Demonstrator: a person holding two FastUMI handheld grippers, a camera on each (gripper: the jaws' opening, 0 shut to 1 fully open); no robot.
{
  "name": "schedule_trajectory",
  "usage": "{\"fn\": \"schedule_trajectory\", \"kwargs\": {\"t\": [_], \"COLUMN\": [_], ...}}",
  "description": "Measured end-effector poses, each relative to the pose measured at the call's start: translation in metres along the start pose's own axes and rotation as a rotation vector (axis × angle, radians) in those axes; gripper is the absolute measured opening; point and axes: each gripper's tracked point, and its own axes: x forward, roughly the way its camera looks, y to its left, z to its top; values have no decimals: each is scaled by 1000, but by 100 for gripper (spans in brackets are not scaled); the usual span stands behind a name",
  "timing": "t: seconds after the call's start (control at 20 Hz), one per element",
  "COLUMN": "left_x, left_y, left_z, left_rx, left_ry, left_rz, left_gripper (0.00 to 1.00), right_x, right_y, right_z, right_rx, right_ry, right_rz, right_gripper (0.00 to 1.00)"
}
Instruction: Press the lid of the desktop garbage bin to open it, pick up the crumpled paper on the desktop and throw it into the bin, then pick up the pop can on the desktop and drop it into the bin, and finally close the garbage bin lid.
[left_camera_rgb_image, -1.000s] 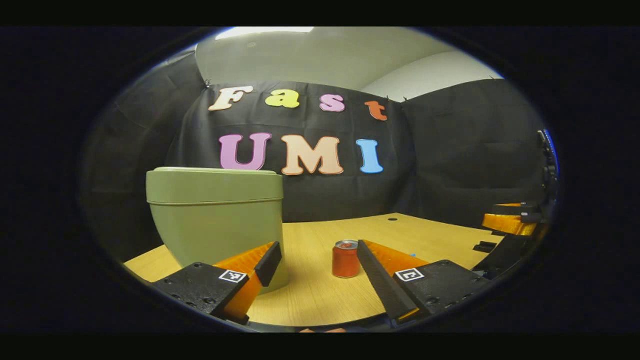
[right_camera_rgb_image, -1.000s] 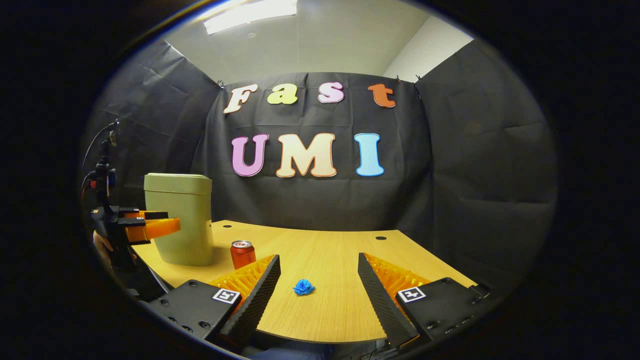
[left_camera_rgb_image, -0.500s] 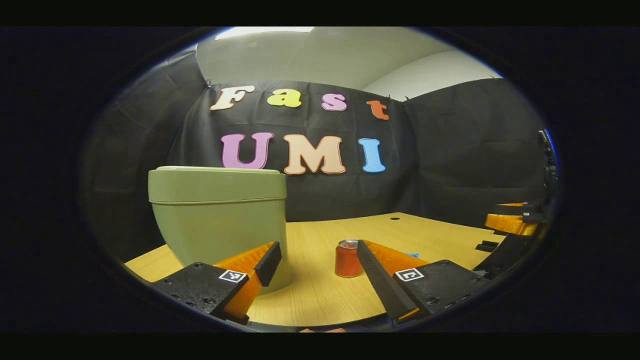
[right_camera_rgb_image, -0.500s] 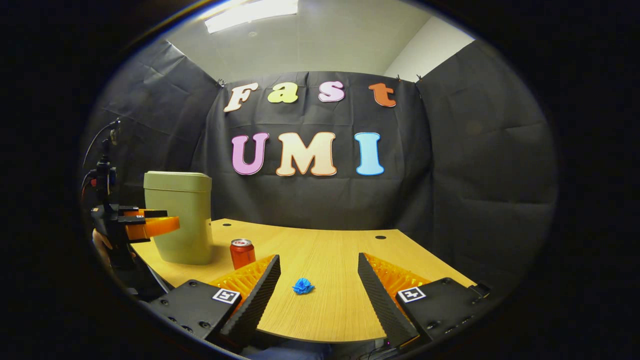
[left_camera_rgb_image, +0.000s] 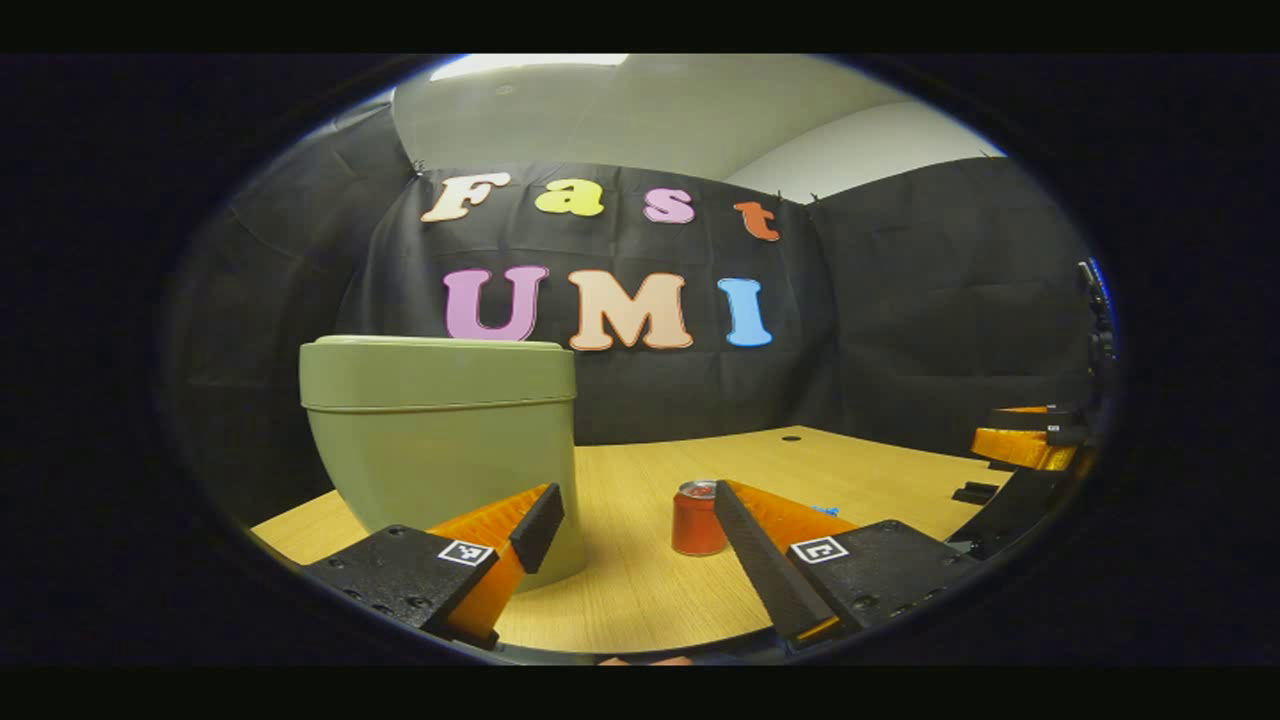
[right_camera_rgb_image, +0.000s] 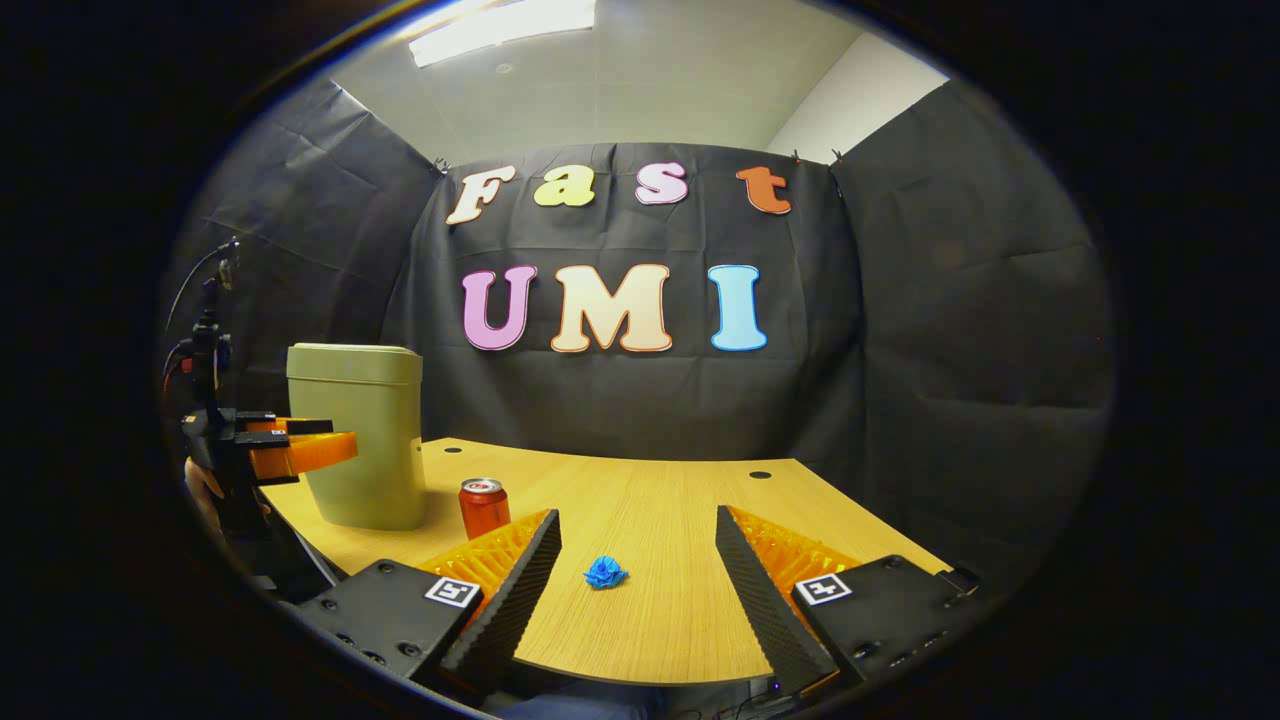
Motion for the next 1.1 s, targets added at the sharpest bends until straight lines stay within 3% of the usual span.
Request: {"fn": "schedule_trajectory", "kwargs": {"t": [1.1], "left_x": [1], "left_y": [-5], "left_z": [-3], "left_rx": [-25], "left_ry": [12], "left_rz": [-19], "left_gripper": [92], "right_x": [0], "right_y": [2], "right_z": [-1], "right_rx": [-3], "right_ry": [2], "right_rz": [3], "right_gripper": [98]}}
